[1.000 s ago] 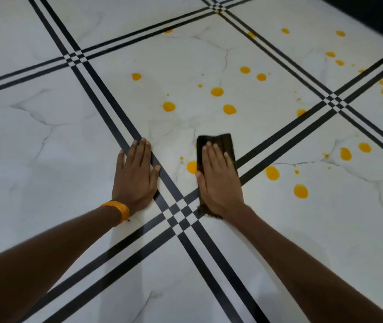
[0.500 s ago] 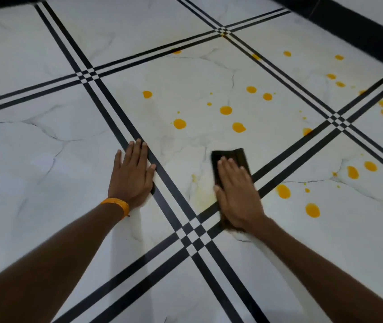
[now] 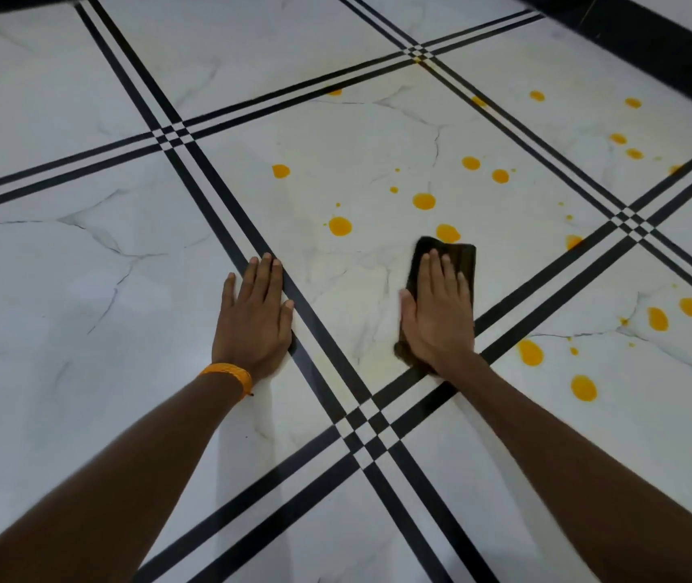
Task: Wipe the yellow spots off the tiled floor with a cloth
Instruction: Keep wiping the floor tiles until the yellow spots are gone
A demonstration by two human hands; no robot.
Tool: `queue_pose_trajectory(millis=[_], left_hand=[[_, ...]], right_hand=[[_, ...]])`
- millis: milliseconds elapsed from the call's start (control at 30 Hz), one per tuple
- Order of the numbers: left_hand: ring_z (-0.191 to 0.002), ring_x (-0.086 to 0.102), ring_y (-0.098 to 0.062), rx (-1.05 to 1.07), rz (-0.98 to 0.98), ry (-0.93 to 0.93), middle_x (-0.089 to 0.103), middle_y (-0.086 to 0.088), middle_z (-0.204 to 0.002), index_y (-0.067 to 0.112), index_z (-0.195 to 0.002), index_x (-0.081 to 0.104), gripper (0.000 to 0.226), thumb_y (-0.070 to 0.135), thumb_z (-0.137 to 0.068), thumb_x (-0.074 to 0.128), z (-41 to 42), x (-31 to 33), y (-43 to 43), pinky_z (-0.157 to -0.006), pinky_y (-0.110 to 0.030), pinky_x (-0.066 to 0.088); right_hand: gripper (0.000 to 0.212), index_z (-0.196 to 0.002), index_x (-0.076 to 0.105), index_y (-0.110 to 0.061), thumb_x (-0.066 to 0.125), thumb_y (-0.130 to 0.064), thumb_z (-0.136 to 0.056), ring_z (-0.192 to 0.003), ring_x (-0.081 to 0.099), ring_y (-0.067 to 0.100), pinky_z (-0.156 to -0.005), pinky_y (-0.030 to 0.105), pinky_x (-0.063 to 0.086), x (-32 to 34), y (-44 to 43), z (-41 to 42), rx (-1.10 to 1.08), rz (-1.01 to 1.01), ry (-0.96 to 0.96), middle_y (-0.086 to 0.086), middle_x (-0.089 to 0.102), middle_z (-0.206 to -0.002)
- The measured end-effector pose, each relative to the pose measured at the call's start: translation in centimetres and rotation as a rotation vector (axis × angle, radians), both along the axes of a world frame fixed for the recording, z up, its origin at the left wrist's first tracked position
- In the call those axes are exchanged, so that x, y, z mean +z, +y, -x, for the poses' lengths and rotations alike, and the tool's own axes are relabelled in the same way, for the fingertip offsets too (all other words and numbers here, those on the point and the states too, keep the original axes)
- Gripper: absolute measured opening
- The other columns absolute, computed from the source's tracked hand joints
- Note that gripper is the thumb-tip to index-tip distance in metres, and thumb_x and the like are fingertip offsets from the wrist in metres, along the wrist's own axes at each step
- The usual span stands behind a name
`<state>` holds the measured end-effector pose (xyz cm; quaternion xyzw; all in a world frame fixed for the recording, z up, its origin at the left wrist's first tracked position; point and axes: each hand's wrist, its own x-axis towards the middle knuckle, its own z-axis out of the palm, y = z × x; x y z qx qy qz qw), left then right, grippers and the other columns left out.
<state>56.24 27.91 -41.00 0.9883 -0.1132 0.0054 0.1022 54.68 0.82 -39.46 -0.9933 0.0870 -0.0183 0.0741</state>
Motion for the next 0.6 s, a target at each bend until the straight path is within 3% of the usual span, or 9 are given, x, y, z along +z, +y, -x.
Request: queue_pose_trajectory(millis=[67,167,233,300,400,500,533,600], left_hand=[[-0.155,0.003,-0.022,-0.01,-0.001,0.004,0.008,-0.007,-0.167,0.011,-0.159,0.009,0.063,0.039,-0.103,0.012,0.1,0.0,0.1,-0.125,-0.049,0.007],[-0.155,0.003,-0.021,-0.021,-0.007,-0.004,0.007,-0.007,-0.167,0.011,-0.159,0.009,0.063,0.04,-0.103,0.011,-0.1,0.1,0.2,-0.125,-0.048,0.006],[-0.155,0.003,-0.021,-0.024,-0.002,-0.004,0.008,-0.007,-0.167,0.01,-0.159,0.009,0.064,0.04,-0.103,0.012,-0.3,0.2,0.1,-0.125,-0.048,0.006],[-0.155,0.004,-0.022,-0.021,0.001,0.0,0.009,-0.008,-0.167,0.01,-0.159,0.011,0.063,0.039,-0.103,0.013,-0.3,0.2,-0.1,-0.125,-0.049,0.007],[-0.155,0.006,-0.023,0.006,-0.012,-0.005,0.011,-0.008,-0.167,0.009,-0.159,0.013,0.063,0.037,-0.102,0.014,-0.2,0.2,-0.1,-0.125,-0.049,0.008],[-0.155,0.005,-0.022,0.005,-0.002,0.004,0.011,-0.007,-0.167,0.01,-0.159,0.013,0.063,0.038,-0.102,0.013,-0.2,0.0,0.1,-0.125,-0.049,0.008],[-0.154,0.005,-0.022,-0.004,0.011,0.003,0.011,-0.007,-0.167,0.01,-0.159,0.013,0.064,0.038,-0.102,0.013,-0.1,0.0,0.1,-0.125,-0.048,0.007],[-0.154,0.006,-0.021,-0.007,0.027,-0.006,0.011,-0.007,-0.167,0.01,-0.159,0.013,0.064,0.039,-0.101,0.011,-0.1,0.0,0.3,-0.125,-0.048,0.007]], right_hand=[[0.072,-0.159,0.019,-0.004,0.015,-0.045,-0.1,-0.155,0.014,0.027,-0.126,0.045,0.01,-0.1,3.9,-1.6,-0.019,-0.003,-0.01,0.014,0.02,-0.167],[0.066,-0.161,0.017,-0.008,0.025,-0.042,-0.105,-0.157,0.008,0.022,-0.127,0.043,0.008,0.0,8.6,4.0,0.398,0.006,0.006,0.009,0.015,-0.169],[0.065,-0.162,0.013,-0.013,0.028,-0.042,-0.106,-0.157,0.0,0.017,-0.127,0.041,0.006,0.4,6.6,8.6,0.566,-0.013,0.046,0.003,0.009,-0.17],[0.065,-0.162,0.012,-0.015,0.027,-0.042,-0.105,-0.157,0.0,0.015,-0.127,0.044,0.01,0.5,2.1,8.9,0.516,-0.031,0.049,0.001,0.009,-0.17],[0.071,-0.161,0.015,-0.011,0.013,-0.049,-0.101,-0.157,0.008,0.021,-0.126,0.047,0.012,0.5,-2.5,2.2,0.185,0.015,0.022,0.006,0.013,-0.169],[0.078,-0.159,0.017,-0.003,0.004,-0.048,-0.097,-0.156,0.014,0.028,-0.126,0.046,0.009,0.5,2.3,-2.8,-0.032,-0.025,0.004,0.015,0.018,-0.167],[0.075,-0.159,0.02,-0.003,0.008,-0.046,-0.098,-0.155,0.015,0.029,-0.126,0.047,0.01,0.3,5.0,-2.2,0.007,-0.043,-0.017,0.016,0.02,-0.167],[0.068,-0.159,0.02,-0.005,0.019,-0.043,-0.103,-0.156,0.015,0.027,-0.126,0.045,0.01,-0.2,10.0,2.6,0.283,-0.046,-0.028,0.013,0.02,-0.167]])
